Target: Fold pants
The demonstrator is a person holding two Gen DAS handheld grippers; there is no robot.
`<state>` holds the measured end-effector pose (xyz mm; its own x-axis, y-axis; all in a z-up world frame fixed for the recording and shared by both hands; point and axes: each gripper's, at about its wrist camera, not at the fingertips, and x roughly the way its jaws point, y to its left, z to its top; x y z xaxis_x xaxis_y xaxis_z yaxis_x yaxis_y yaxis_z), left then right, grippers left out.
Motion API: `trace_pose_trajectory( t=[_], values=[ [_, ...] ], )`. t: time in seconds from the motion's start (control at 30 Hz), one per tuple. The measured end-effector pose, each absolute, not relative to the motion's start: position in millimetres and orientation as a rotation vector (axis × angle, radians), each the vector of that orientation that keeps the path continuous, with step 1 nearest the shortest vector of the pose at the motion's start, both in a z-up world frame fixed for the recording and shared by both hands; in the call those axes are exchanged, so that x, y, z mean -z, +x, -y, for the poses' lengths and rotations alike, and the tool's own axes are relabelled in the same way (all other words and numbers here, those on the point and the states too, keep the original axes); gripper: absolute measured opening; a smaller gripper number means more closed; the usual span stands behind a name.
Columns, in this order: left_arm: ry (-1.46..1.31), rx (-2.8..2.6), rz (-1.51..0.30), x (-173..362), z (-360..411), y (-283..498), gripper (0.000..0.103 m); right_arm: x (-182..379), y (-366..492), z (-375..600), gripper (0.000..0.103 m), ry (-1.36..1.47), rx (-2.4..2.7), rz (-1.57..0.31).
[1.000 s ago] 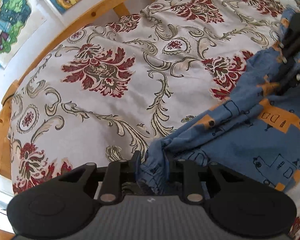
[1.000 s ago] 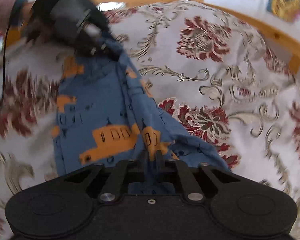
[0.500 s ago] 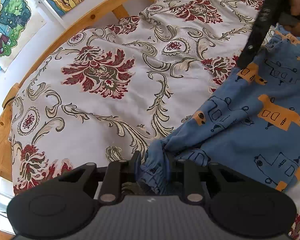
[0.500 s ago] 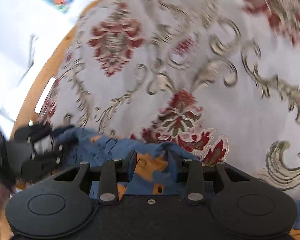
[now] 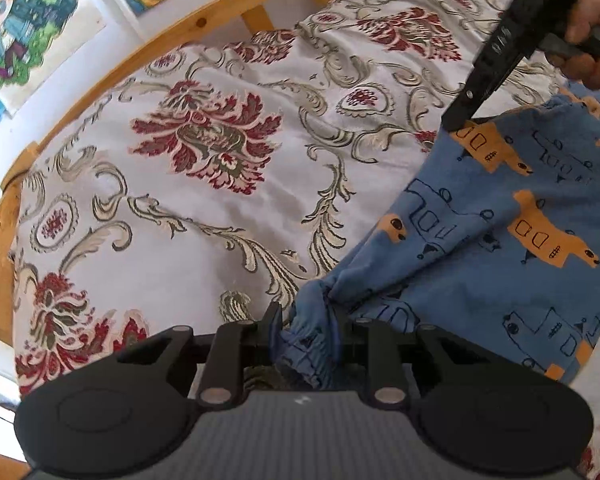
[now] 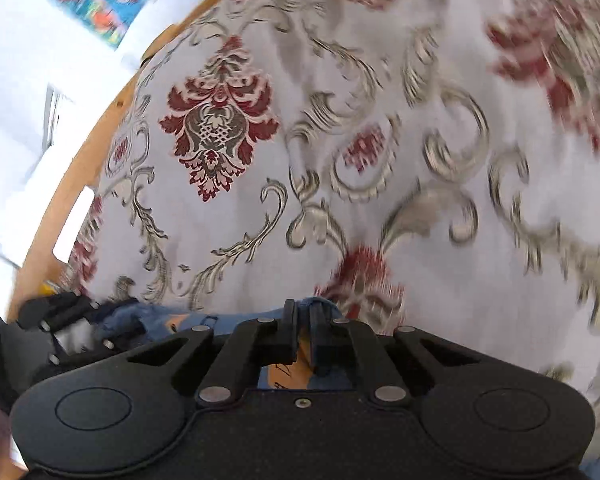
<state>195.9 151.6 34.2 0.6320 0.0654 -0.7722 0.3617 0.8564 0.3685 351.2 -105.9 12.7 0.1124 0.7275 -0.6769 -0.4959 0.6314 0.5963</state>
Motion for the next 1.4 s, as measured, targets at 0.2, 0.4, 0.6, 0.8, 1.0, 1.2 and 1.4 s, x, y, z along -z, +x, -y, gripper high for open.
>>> trace_pose_trajectory(
  t=[0.2, 0.4, 0.6, 0.8, 1.0, 1.2, 1.4],
  values=[
    [0.502, 0.178, -0.899, -35.5, -154.4, 202.4, 0.038, 9.0, 341.8, 85.9, 0.011, 0.026, -0.926, -1.080],
    [0.436, 0.148, -0.836, -59.9, -163.8, 170.0, 0.056, -34.8, 298.8, 120.3, 0.062, -0.100, -0.896, -0.834],
    [0.339, 0.121, -0.826, -56.9, -157.1, 126.1, 0.056, -39.5, 208.4, 144.6, 0.055, -0.196, -0.907, -0.760],
    [0.480, -0.003, -0.866, -32.8, -139.5, 121.9, 0.050, 2.7, 155.1, 158.7, 0.044, -0.234, -0.753, -0.881],
    [0.554, -0.042, -0.842, -49.2, -125.2, 109.0, 0.051, -7.1, 132.3, 195.4, 0.044, -0.143, -0.748, -0.890],
    [0.565, 0.174, -0.727, -64.1, -70.2, 90.4, 0.052, -15.6, 116.4, 203.5, 0.044, -0.231, -0.753, -0.790],
    [0.599, 0.509, -0.756, -22.2, -6.4, 101.4, 0.046, -12.2, 104.7, 200.3, 0.042, -0.360, -0.778, -0.740]
  ],
)
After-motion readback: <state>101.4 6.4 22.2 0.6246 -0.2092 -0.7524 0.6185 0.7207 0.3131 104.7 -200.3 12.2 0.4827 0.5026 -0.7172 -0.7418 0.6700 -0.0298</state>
